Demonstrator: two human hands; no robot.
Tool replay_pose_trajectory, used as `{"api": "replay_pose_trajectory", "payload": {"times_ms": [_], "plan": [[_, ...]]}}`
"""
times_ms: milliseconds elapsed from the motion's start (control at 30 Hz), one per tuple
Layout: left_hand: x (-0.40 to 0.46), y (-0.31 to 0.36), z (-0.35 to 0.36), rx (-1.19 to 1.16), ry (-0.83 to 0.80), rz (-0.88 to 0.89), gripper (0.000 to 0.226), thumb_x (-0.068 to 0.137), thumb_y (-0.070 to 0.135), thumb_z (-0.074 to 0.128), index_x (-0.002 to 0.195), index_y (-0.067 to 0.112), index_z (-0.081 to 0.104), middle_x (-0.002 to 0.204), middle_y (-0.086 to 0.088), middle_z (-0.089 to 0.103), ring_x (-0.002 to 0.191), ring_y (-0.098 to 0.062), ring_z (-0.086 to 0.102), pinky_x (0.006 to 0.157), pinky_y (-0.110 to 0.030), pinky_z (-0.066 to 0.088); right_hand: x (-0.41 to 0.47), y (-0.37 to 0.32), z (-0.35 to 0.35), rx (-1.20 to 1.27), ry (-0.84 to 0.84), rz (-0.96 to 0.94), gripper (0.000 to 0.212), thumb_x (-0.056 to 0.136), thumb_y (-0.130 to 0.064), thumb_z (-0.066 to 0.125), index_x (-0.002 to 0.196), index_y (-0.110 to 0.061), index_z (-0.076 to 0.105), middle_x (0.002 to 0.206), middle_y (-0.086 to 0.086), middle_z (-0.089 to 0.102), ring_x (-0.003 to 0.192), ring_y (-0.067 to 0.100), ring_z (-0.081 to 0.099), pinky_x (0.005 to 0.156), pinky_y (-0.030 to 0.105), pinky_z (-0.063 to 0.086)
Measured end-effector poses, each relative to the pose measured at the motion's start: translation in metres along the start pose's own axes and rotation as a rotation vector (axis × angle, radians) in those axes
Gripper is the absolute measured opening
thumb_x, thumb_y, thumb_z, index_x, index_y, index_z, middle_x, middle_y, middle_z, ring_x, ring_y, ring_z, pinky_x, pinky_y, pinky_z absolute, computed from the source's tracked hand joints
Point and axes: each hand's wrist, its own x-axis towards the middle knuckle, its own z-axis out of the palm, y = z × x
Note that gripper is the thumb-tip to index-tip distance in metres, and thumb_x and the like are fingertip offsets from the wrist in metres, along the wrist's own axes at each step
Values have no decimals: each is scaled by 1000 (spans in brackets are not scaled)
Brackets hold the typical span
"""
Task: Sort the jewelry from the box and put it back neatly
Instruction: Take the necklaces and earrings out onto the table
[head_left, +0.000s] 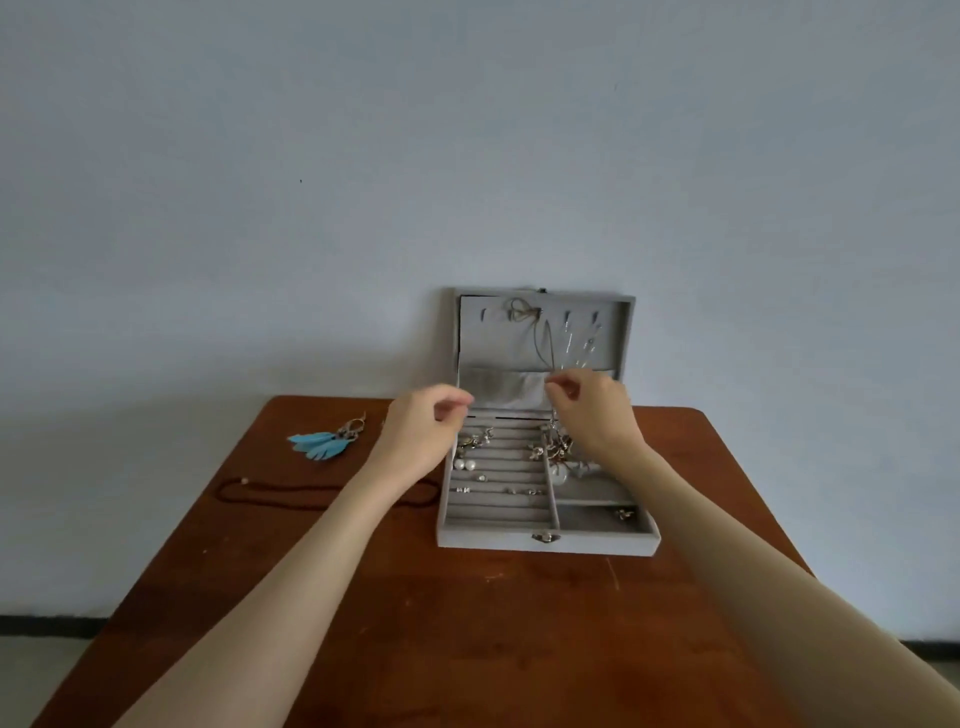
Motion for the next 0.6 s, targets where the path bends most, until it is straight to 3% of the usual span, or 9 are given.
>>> {"api": "replay_pose_trajectory", "payload": {"times_ms": [133,233,333,500,600], "plan": [[39,21,27,-170,19,-66,23,93,7,50,111,8,65,103,-1,66,92,-10,61,83,-18,48,29,8,-3,68,71,51,23,93,-19,50,107,-9,66,98,6,70,90,21,62,75,24,43],[68,36,40,-437,21,-225,24,93,5,49,112,3,63,96,-5,67,80,-13,65,70,-18,55,48,12,1,103,67,95,24,92,-21,49,111,-11,61,98,9,70,93,25,63,79,29,47],[89,48,52,-615,-21,-395,25,92,2,51,115,3,61,96,-10,65,82,-20,64,70,-24,54,58,15,11,120,39,147,24,91,-25,50,109,-12,61,95,10,70,93,28,63,83,37,51],[104,56,60,-788,2,-484,8,88,4,57,89,3,65,76,-7,64,71,-17,58,65,-24,48,66,13,20,122,-8,181,20,89,-23,53,101,-14,66,94,9,70,89,27,65,79,35,53],[107,56,57,-734,70,-440,7,87,8,62,83,7,67,71,-3,64,62,-10,56,57,-18,46,66,15,18,151,51,171,17,87,-23,56,95,-13,68,84,6,69,84,26,65,77,36,53]]}}
